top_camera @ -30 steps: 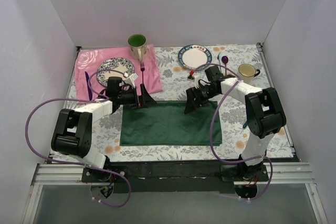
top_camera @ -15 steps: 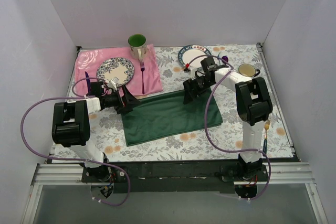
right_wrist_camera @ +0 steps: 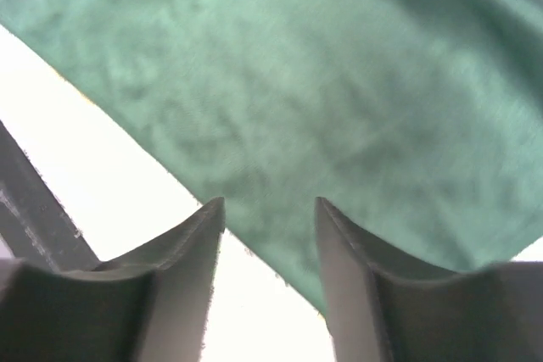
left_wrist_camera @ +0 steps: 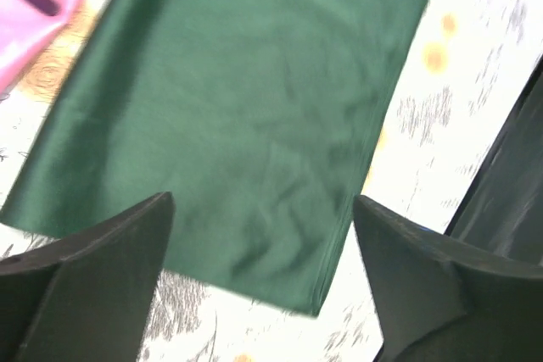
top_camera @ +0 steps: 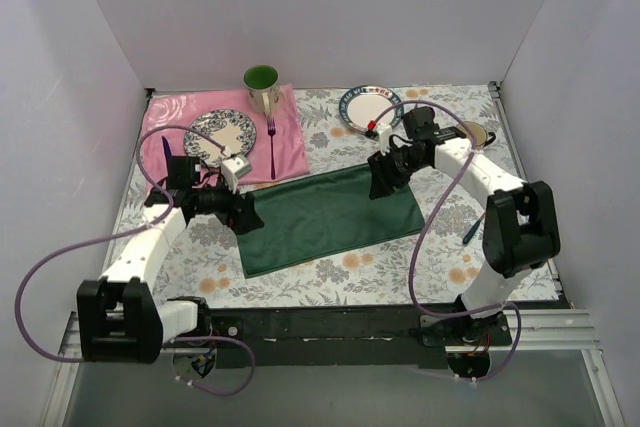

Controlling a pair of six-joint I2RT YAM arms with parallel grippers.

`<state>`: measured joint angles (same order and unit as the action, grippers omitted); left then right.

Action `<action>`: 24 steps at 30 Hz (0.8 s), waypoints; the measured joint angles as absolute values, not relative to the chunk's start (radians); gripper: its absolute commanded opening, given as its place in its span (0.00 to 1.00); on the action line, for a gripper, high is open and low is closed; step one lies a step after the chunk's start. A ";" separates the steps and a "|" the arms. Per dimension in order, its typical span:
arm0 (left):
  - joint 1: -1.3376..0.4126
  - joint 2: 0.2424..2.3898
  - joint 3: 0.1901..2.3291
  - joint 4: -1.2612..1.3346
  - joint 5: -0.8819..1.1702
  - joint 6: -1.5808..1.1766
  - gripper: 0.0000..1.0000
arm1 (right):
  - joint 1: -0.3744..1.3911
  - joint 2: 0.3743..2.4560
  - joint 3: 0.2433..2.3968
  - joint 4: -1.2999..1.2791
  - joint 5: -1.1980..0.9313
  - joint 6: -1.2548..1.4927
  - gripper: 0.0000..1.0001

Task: Fold the napkin into a case and place the utensils inside
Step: Smooth out the rectangle-folded napkin at the center of the board.

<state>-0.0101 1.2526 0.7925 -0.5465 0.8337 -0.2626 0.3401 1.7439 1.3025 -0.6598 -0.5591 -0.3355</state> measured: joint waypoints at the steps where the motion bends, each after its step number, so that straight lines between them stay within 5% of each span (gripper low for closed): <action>1: -0.033 1.200 0.777 -0.584 0.813 -0.195 0.69 | 0.340 1.705 1.276 -0.657 -0.554 -0.332 0.49; 4: -0.080 1.093 0.730 -0.677 0.767 -0.072 0.66 | 0.340 1.646 1.207 -0.656 -0.548 -0.323 0.48; 7: -0.090 1.089 0.716 -0.710 0.759 -0.074 0.81 | 0.340 1.657 1.156 -0.655 -0.550 -0.305 0.48; 9: -0.090 1.141 0.728 -0.695 0.771 -0.120 0.80 | 0.340 1.692 1.151 -0.648 -0.561 -0.288 0.47; 13: -0.099 1.313 0.783 -0.609 0.781 -0.261 0.56 | 0.340 1.774 1.167 -0.632 -0.587 -0.265 0.47; 14: -0.103 1.343 0.793 -0.601 0.780 -0.256 0.44 | 0.340 1.790 1.169 -0.627 -0.592 -0.263 0.44; 16: -0.125 1.367 0.810 -0.632 0.772 -0.196 0.36 | 0.340 1.802 1.168 -0.635 -0.604 -0.262 0.44; 24: -0.302 1.105 0.744 -0.862 0.604 0.196 0.31 | 0.340 1.648 1.022 -0.649 -0.603 -0.264 0.42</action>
<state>-0.3019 1.1049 0.7444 -0.8623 0.6041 0.1963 0.3397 1.6478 1.0222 -0.6487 -0.6029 -0.2642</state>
